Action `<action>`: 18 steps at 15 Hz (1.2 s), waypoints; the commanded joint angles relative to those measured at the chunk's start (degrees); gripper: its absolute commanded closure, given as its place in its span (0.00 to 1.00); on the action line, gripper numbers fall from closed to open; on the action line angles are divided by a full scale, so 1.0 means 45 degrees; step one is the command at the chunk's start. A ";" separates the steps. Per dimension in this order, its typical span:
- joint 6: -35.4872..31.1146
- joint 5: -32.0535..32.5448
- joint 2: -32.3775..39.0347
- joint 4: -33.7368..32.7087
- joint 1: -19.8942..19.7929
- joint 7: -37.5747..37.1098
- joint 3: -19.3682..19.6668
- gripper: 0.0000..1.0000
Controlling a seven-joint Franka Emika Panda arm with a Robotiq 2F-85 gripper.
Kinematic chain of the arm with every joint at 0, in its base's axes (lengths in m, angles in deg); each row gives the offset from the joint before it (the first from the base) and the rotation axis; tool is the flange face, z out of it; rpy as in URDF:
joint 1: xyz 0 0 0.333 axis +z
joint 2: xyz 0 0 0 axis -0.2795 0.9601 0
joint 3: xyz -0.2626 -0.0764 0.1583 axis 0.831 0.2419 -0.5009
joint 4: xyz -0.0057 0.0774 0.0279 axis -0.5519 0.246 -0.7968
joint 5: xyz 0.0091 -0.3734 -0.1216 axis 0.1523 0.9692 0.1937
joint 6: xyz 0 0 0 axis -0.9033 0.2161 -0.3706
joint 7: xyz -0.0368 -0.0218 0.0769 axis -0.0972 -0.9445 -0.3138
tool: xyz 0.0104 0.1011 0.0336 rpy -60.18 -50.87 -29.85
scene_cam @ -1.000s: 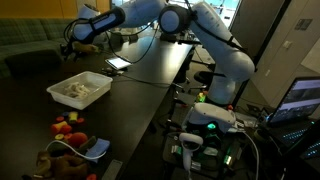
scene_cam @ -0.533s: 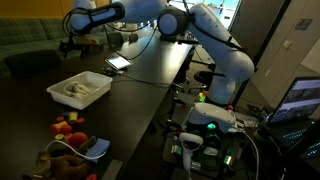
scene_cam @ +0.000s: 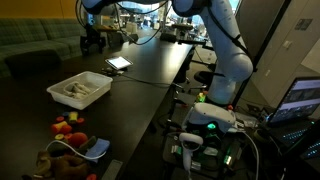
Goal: Pick up the towel from the countertop, sweep the objects to the left and put the towel in the container.
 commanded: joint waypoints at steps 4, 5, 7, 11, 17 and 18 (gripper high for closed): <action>0.0351 0.0110 -0.3707 0.5061 -0.0663 0.0949 -0.0102 0.00; 0.0313 0.0047 -0.4200 0.5742 -0.0734 0.1040 -0.0105 0.00; 0.0021 -0.0134 -0.5075 0.7122 -0.0966 0.1442 -0.0097 0.00; -0.0919 -0.0221 -0.6930 0.9866 -0.1175 0.2145 -0.0041 0.00; -0.5196 -0.0190 -0.9475 1.4159 -0.1036 0.3002 -0.0105 0.00; -0.3718 -0.0003 -0.8163 1.2365 -0.1087 0.2593 -0.0029 0.00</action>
